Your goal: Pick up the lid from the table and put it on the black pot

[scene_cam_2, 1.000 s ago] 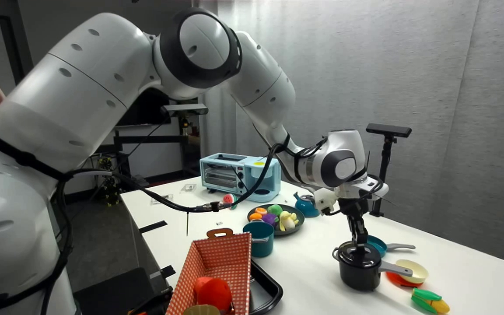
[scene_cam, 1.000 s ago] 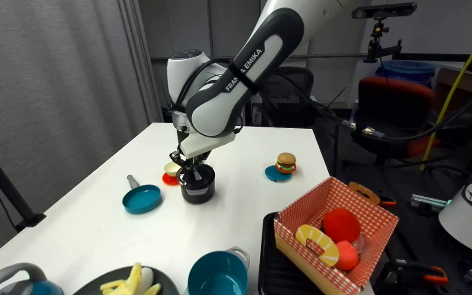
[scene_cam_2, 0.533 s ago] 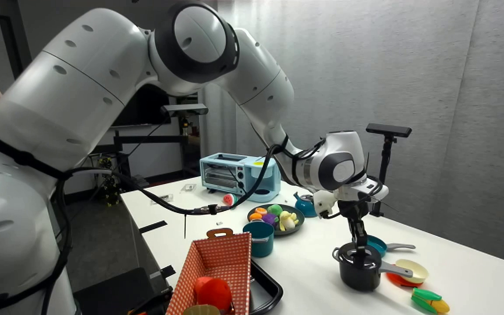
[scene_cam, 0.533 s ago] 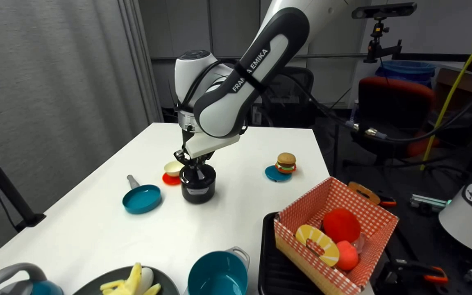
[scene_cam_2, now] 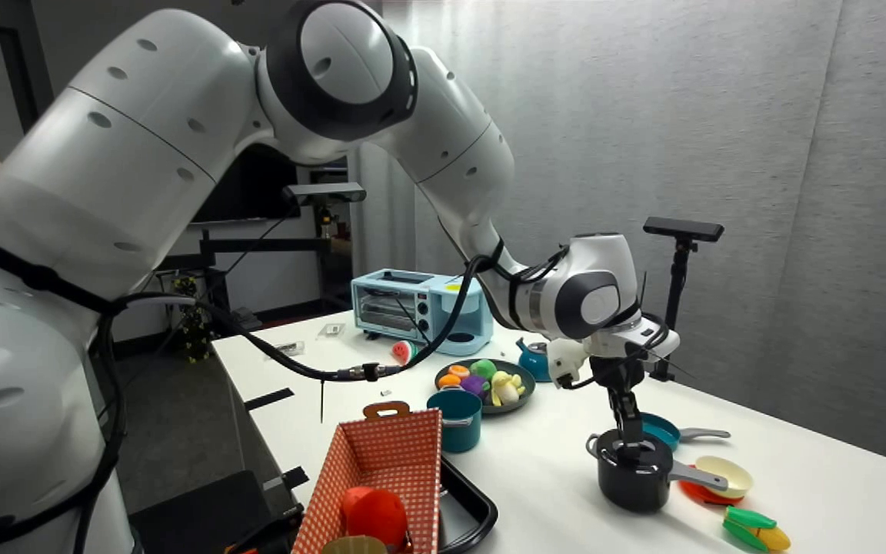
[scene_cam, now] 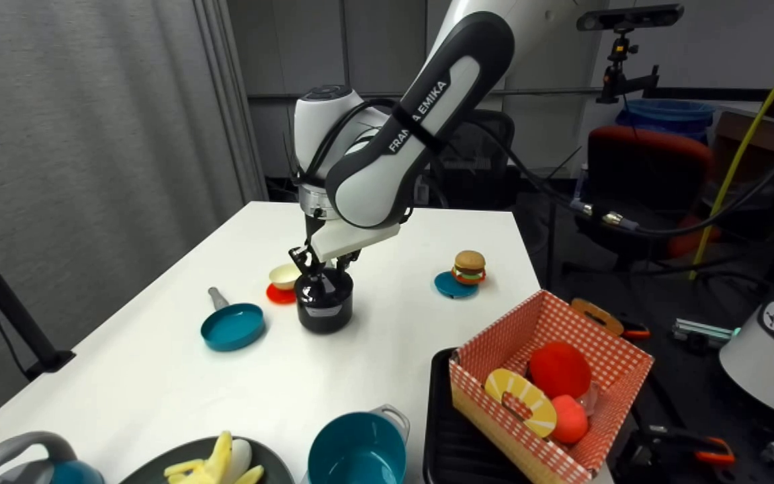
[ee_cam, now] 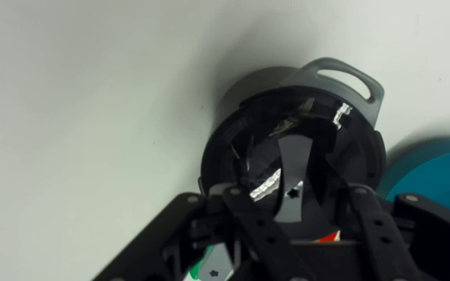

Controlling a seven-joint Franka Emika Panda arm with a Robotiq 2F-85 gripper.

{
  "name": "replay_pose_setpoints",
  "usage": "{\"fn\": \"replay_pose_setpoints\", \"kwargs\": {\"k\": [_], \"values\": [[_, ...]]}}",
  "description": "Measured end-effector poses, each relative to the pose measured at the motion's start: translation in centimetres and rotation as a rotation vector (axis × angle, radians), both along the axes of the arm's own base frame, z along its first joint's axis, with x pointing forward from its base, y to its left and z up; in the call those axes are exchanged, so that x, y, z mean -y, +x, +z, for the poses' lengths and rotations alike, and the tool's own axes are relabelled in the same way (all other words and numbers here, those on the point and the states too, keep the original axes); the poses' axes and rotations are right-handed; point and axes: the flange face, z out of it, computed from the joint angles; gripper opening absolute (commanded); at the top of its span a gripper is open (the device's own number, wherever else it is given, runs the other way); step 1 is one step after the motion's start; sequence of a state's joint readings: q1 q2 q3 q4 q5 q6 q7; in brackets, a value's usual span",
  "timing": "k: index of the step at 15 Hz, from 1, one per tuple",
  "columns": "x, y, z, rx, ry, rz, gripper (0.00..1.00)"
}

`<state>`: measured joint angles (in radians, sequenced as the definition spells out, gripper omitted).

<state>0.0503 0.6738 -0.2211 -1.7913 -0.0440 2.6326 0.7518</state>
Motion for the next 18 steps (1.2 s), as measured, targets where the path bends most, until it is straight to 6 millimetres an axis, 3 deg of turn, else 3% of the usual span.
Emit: {"fn": "replay_pose_setpoints", "kwargs": {"k": [2, 4, 12, 18], "values": [[-0.1, -0.1, -0.1, -0.002, 0.002, 0.001, 0.94], [-0.2, -0.1, -0.2, -0.004, 0.003, 0.002, 1.00], [-0.7, -0.3, -0.2, -0.007, 0.004, 0.008, 1.00], [-3.2, -0.5, 0.9, -0.001, 0.008, 0.043, 1.00]]}}
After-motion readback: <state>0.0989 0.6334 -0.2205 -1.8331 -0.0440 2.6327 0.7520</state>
